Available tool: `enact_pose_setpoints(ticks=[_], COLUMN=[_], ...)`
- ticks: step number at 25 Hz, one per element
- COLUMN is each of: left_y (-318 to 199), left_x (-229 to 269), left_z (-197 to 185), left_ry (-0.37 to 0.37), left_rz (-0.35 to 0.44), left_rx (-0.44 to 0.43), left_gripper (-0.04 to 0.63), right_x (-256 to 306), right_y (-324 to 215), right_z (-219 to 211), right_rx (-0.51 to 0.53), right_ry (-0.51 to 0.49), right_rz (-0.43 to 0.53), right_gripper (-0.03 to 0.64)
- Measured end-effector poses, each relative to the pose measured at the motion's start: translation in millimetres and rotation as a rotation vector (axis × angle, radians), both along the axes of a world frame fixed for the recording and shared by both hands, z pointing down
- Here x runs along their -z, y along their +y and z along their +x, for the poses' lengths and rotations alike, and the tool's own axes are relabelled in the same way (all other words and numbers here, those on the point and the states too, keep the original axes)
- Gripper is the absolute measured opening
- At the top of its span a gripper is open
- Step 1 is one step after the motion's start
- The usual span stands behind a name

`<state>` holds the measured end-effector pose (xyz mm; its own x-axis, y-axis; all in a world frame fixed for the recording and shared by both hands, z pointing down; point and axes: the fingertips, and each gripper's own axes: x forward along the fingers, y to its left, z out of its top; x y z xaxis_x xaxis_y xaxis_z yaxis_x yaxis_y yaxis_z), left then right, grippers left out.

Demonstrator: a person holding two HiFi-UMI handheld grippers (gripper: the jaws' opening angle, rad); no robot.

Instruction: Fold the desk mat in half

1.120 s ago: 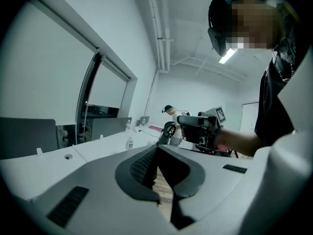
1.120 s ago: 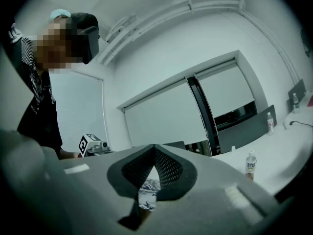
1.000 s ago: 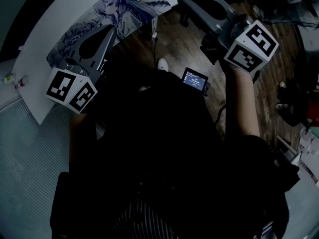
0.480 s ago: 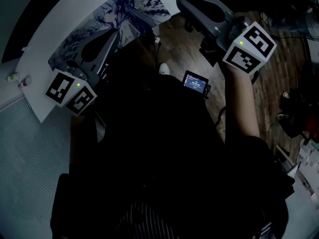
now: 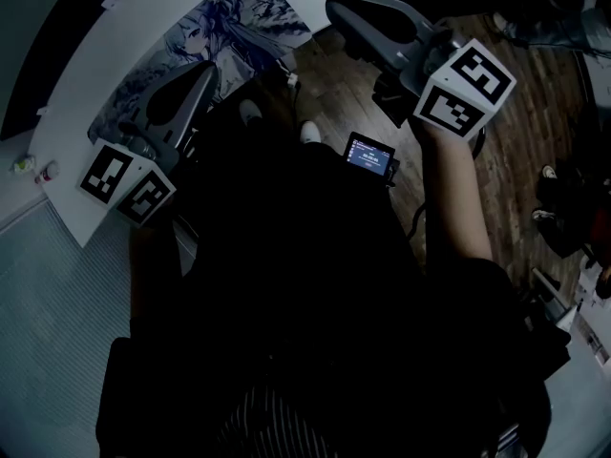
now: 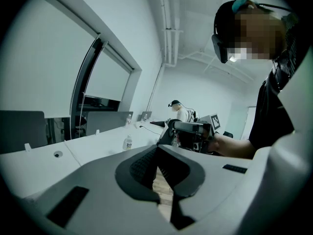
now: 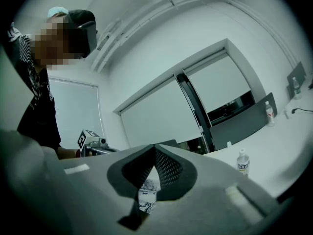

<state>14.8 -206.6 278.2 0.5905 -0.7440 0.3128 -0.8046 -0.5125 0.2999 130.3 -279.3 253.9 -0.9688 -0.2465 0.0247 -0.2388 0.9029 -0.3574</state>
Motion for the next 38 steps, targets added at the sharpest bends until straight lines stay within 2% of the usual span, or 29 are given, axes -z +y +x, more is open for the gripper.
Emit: enact_pose_setpoints(ticks=[6, 14, 28, 38], left_y=[-23, -69, -88, -104], left_x=[2, -3, -60, -88], left_z=[2, -27, -96, -144], left_ry=[0.008, 0.032, 0.067, 0.093], left_rz=[0.027, 0.015, -0.104, -0.176], left_rx=[-0.06, -0.09, -0.076, -0.073], left_gripper=[0.003, 0.003, 0.003, 0.003], right_x=[-5, -20, -143, -215], right_y=[-13, -52, -122, -145], right_z=[1, -29, -95, -110], right_rx=[-0.042, -0.076, -0.116, -0.179], right_ry=[0.012, 0.063, 0.233, 0.309], right_rz=[0.004, -0.036, -0.213, -0.32], right_gripper=[0.005, 0.005, 0.005, 0.006])
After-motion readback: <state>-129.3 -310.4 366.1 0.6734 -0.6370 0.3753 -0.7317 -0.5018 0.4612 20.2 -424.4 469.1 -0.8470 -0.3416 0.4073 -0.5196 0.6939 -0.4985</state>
